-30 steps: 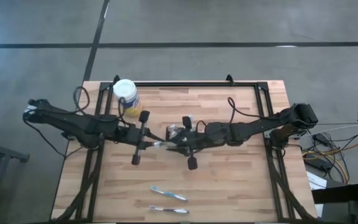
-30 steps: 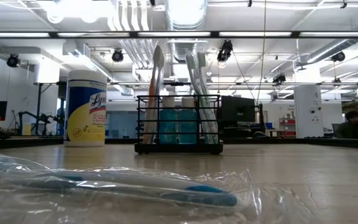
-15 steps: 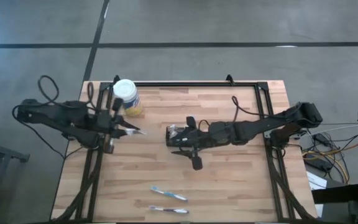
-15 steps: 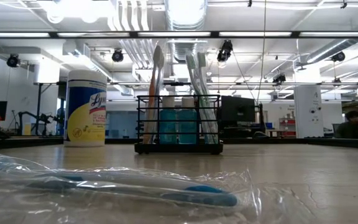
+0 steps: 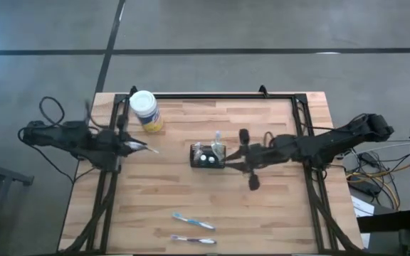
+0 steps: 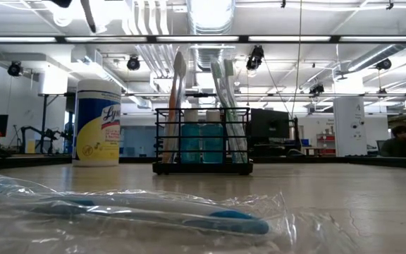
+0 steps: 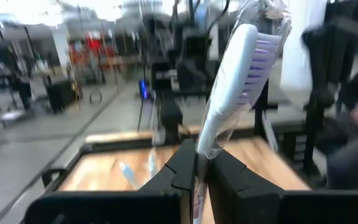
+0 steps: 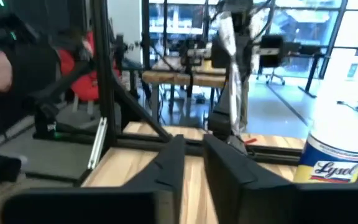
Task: Pick & Place toothbrushing station
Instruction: Put the top purple toothbrush into the wire organizer
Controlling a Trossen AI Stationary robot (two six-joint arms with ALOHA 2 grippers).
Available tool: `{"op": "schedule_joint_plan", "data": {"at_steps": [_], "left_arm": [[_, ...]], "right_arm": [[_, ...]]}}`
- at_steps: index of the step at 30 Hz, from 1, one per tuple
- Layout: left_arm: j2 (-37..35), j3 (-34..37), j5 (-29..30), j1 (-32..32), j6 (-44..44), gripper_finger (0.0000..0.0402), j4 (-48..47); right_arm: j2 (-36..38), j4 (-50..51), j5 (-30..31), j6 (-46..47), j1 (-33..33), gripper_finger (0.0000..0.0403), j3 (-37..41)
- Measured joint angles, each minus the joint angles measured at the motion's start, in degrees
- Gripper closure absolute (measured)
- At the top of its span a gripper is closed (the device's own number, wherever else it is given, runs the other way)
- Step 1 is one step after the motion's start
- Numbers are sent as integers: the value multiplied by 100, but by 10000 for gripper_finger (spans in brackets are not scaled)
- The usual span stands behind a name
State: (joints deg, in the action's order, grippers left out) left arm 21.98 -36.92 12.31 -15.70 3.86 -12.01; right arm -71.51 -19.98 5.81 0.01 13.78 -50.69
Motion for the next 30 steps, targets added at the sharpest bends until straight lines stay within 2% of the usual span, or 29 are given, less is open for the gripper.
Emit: {"op": "schedule_joint_plan", "data": {"at_steps": [4,7,12,15,17,21,30], "left_arm": [[-754,493,20,-2,-101,379,56],[-1234,916,112,2,-169,379,61],[-1775,1493,169,2,-529,379,98],[-1912,1864,181,2,-723,379,152],[-2006,2114,89,0,-809,379,404],[-2156,2548,20,0,-1016,379,451],[-2193,2692,36,0,-979,379,439]], "right_arm": [[765,-280,158,52,28,389,785],[1306,-308,490,46,76,392,1386],[2214,-1437,490,117,86,394,2530],[2724,-1765,514,172,94,394,3133],[3006,-2031,751,178,98,394,3517],[3337,-2802,939,-17,96,394,4153],[3963,-2986,960,29,96,394,4954]]}}
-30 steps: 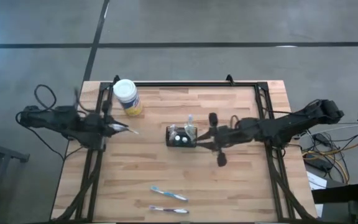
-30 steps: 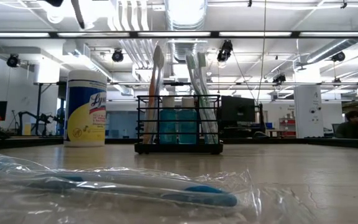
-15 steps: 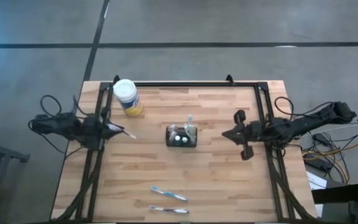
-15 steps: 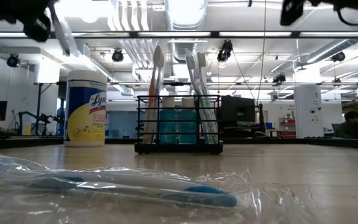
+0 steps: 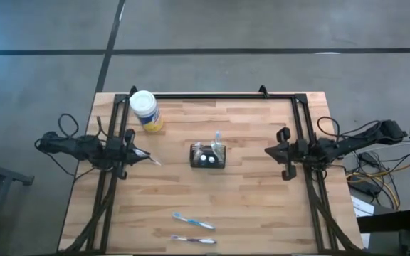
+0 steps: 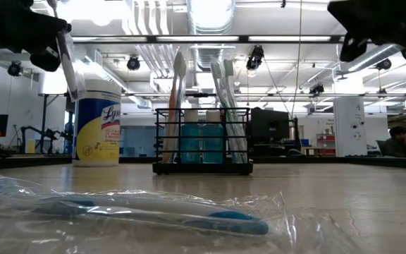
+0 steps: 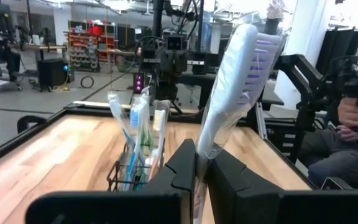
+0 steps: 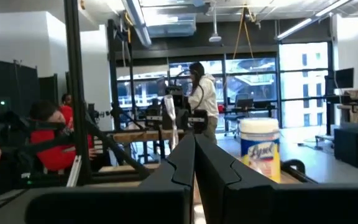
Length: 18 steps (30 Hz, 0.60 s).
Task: Pick & Place toothbrushing station
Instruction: Put the top purple toothbrush into the wire organizer
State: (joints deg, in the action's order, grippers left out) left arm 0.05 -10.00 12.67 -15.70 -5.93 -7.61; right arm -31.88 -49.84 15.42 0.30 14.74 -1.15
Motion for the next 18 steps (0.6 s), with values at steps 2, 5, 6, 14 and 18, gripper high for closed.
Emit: {"op": "schedule_joint_plan", "data": {"at_steps": [2,5,6,14,18], "left_arm": [[0,1,0,0,-1,379,-35],[0,73,9,0,4,379,8],[0,124,13,0,4,379,8],[0,673,28,0,69,379,850],[0,676,26,2,168,379,1190]], "right_arm": [[77,137,123,43,0,394,69],[108,318,149,74,0,394,68],[102,314,150,76,0,394,68],[101,339,150,153,1,394,68],[101,350,151,148,0,394,66]]}}
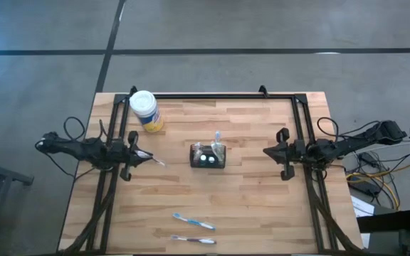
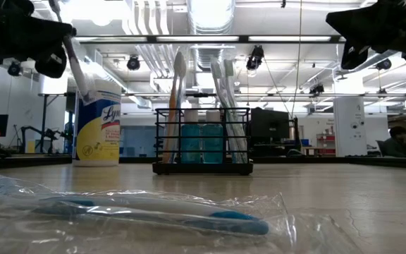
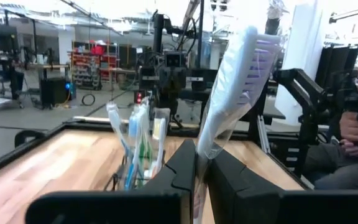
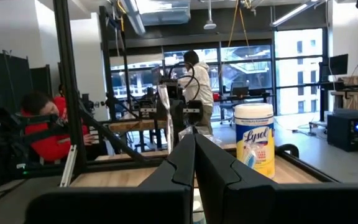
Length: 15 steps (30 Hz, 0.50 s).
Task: Pick & Place toothbrushing station
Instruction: Put the top purple toothbrush into the wire organizer
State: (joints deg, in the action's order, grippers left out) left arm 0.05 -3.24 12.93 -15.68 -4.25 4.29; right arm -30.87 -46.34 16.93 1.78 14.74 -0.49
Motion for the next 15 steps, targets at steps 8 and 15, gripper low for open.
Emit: {"op": "schedule_joint_plan", "data": {"at_steps": [8,15], "left_arm": [[235,-605,-294,0,802,379,569],[1398,-1402,1,22,1374,379,583]], "right_arm": [[-3,163,0,-27,0,394,0],[-4,202,8,-89,-2,394,-2]]}}
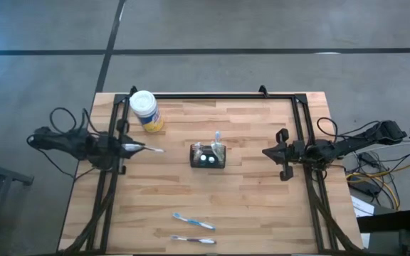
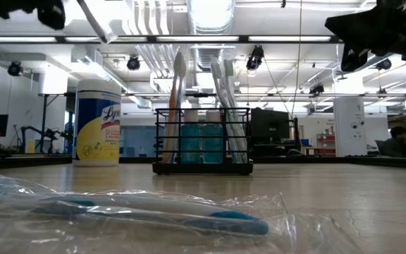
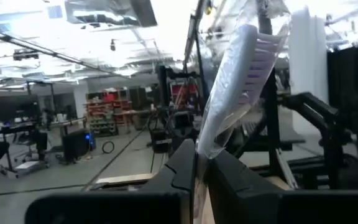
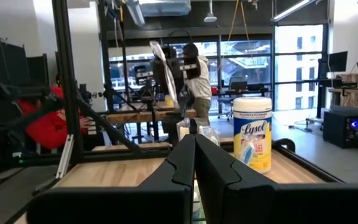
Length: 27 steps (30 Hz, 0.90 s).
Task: Pick & Place toothbrushing station
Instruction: Put the top purple toothbrush into the wire organizer
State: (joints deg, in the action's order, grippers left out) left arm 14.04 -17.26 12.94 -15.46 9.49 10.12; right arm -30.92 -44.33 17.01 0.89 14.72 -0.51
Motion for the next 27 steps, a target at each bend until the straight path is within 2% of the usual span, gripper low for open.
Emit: {"op": "schedule_joint_plan", "data": {"at_steps": [9,15,18,23,27], "left_arm": [[2217,-1000,-28,147,120,379,95],[3344,-1040,-321,529,5,379,642],[3726,-1059,-351,796,-67,379,958],[4099,-1069,-965,1120,-239,379,1425],[4302,-1093,-1077,1335,-392,379,1503]], "right_arm": [[0,-8,28,4,0,394,0],[0,-8,121,37,0,394,0],[0,-8,121,41,0,394,0],[4,-8,119,48,0,394,0],[2,2,119,46,-2,394,0]]}}
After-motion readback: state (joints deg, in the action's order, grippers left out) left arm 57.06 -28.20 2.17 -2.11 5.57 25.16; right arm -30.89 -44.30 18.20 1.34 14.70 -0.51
